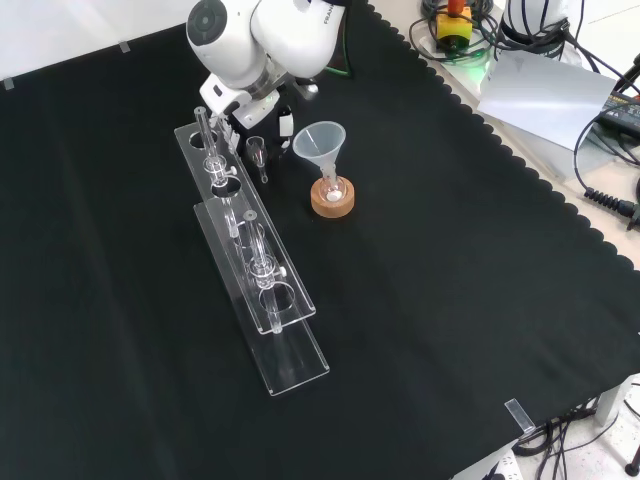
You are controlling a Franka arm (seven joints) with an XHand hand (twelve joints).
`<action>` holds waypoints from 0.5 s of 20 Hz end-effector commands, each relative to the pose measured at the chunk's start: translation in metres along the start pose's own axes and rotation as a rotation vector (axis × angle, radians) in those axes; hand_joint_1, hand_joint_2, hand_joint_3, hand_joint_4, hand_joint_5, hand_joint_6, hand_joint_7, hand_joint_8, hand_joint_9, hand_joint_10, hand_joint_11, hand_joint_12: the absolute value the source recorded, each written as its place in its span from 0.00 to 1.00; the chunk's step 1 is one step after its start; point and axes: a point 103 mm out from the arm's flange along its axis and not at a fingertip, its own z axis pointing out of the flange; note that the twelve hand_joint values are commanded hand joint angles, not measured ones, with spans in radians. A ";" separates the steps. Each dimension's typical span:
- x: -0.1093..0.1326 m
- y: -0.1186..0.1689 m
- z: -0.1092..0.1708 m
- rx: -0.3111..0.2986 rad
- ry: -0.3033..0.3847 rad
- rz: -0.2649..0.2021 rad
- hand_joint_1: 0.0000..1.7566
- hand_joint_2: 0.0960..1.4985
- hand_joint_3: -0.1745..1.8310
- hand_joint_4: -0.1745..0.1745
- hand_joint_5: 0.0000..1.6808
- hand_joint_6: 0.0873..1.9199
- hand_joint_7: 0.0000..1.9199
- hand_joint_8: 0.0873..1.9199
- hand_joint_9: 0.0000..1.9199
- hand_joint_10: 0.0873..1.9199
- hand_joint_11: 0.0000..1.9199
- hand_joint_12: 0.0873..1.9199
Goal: Put the weighing funnel back on the table.
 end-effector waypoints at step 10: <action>0.006 0.001 0.005 0.010 -0.029 0.003 0.62 0.43 0.47 0.83 0.65 0.51 0.48 0.35 0.58 0.19 0.32 0.61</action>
